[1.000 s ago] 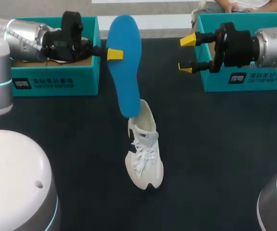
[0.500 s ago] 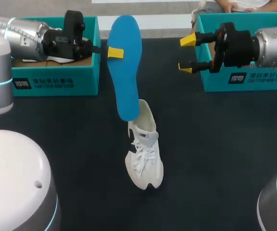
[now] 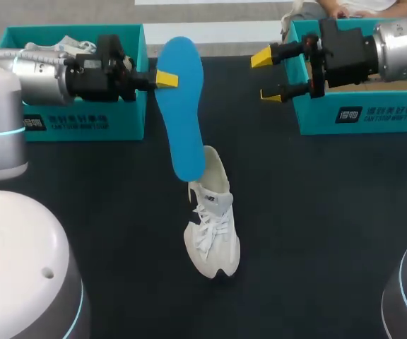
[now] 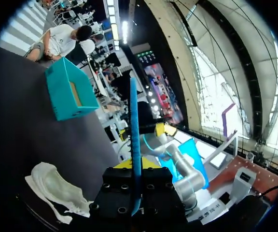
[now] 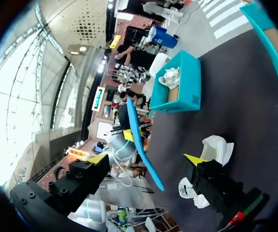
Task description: Take the shoe out of the shoebox, open the shoe tongue, remove and reinsert the insole, then place the shoe into the shoebox
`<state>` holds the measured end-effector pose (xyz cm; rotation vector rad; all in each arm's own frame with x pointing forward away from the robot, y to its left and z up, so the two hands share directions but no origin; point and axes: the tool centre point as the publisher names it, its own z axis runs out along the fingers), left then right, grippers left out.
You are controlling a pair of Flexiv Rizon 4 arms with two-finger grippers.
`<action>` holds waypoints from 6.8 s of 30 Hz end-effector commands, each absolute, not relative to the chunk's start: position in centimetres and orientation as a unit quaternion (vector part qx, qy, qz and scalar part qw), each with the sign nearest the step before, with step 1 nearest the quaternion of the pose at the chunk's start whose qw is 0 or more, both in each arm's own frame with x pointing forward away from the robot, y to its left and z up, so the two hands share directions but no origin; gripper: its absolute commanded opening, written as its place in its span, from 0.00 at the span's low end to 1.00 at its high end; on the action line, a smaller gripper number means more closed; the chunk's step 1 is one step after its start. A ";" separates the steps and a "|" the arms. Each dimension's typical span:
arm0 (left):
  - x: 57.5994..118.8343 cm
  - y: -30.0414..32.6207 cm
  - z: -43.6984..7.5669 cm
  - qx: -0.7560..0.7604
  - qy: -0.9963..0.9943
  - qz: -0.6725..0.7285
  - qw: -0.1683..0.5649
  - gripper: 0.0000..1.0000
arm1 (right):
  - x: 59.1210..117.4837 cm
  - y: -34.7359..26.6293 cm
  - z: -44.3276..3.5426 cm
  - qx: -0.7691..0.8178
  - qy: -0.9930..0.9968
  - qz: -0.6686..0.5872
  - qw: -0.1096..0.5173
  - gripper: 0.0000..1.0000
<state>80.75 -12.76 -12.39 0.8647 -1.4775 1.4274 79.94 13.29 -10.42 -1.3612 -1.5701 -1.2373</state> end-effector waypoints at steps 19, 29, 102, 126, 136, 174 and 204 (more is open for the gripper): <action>81.9 -12.7 -14.7 0.447 -0.500 0.500 0.548 0.00 | 76.8 17.7 -9.2 -0.626 -0.706 -0.326 0.059 1.00; 82.2 -14.2 -14.8 0.462 -0.505 0.461 0.564 0.00 | 76.8 20.1 -9.0 -0.628 -0.747 -0.220 -0.006 1.00; 81.8 -17.2 -14.7 0.446 -0.512 0.479 0.556 0.00 | 77.5 17.7 -8.4 -0.621 -0.702 -0.301 0.175 1.00; 81.8 -17.2 -14.7 0.446 -0.512 0.479 0.556 0.00 | 77.8 14.7 -9.5 -0.588 -0.641 -0.403 0.282 1.00; 81.8 -17.2 -14.7 0.446 -0.512 0.479 0.556 0.00 | 77.8 13.6 -10.6 -0.566 -0.630 -0.437 0.302 1.00; 81.8 -17.2 -14.7 0.446 -0.512 0.479 0.556 0.00 | 79.7 12.2 -13.9 -0.501 -0.571 -0.514 0.398 1.00; 84.4 -16.4 -11.0 0.117 -0.670 0.709 0.188 0.00 | 79.7 12.2 -13.9 -0.501 -0.571 -0.514 0.398 1.00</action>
